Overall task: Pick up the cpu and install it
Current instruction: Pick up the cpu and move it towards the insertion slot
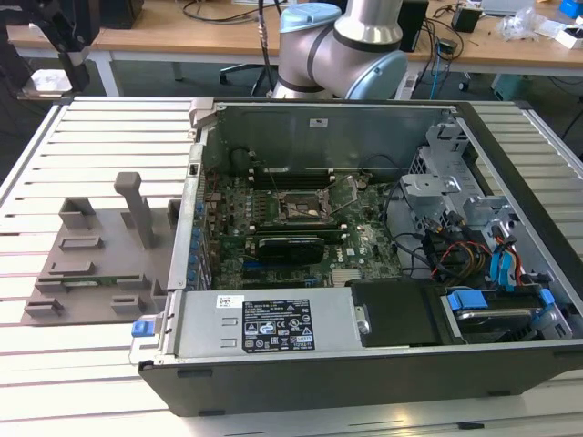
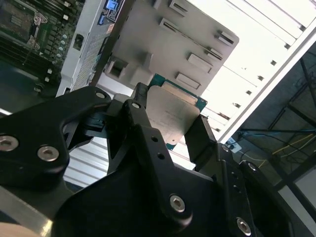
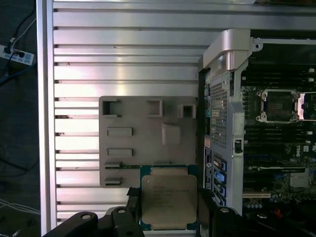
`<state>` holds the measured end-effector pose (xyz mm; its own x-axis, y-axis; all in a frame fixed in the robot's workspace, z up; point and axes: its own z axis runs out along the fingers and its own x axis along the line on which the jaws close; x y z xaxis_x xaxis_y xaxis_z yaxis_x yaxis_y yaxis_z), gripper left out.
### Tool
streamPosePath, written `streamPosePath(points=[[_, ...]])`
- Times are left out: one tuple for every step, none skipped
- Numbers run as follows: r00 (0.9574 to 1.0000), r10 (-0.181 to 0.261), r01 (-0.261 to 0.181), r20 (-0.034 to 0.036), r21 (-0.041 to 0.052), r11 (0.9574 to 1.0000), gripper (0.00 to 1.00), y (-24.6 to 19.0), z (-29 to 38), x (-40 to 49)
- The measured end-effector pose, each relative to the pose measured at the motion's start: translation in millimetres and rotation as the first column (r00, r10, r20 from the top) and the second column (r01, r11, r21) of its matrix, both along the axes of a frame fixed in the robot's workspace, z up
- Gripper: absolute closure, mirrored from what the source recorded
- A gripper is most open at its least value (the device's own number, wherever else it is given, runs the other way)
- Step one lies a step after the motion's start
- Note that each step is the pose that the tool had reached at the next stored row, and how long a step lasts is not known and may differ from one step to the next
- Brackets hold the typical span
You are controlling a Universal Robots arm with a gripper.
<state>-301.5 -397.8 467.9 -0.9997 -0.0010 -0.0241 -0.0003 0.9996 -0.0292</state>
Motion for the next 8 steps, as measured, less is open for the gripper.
streamPosePath(points=[[1.0, 0.0, 0.0, 0.0, 0.0, 1.0, 0.45, 0.0, -0.3, 1.2], [1.0, 0.0, 0.0, 0.0, 0.0, 1.0, 0.45, 0.0, -0.6, 2.5], [1.0, 0.0, 0.0, 0.0, 0.0, 1.0, 0.45, 0.0, -0.9, 3.6], [1.0, 0.0, 0.0, 0.0, 0.0, 1.0, 0.45, 0.0, -1.2, 5.2], [1.0, 0.0, 0.0, 0.0, 0.0, 1.0, 0.45, 0.0, -1.4, 6.5], [1.0, 0.0, 0.0, 0.0, 0.0, 1.0, 0.45, 0.0, -1.6, 9.0], [1.0, 0.0, 0.0, -0.0001, -0.0001, 1.0, 0.45, 0.0, -1.8, 11.4], [1.0, 0.0, 0.0, -0.0001, -0.0001, 1.0, 0.45, 0.0, -2.0, 13.3]])
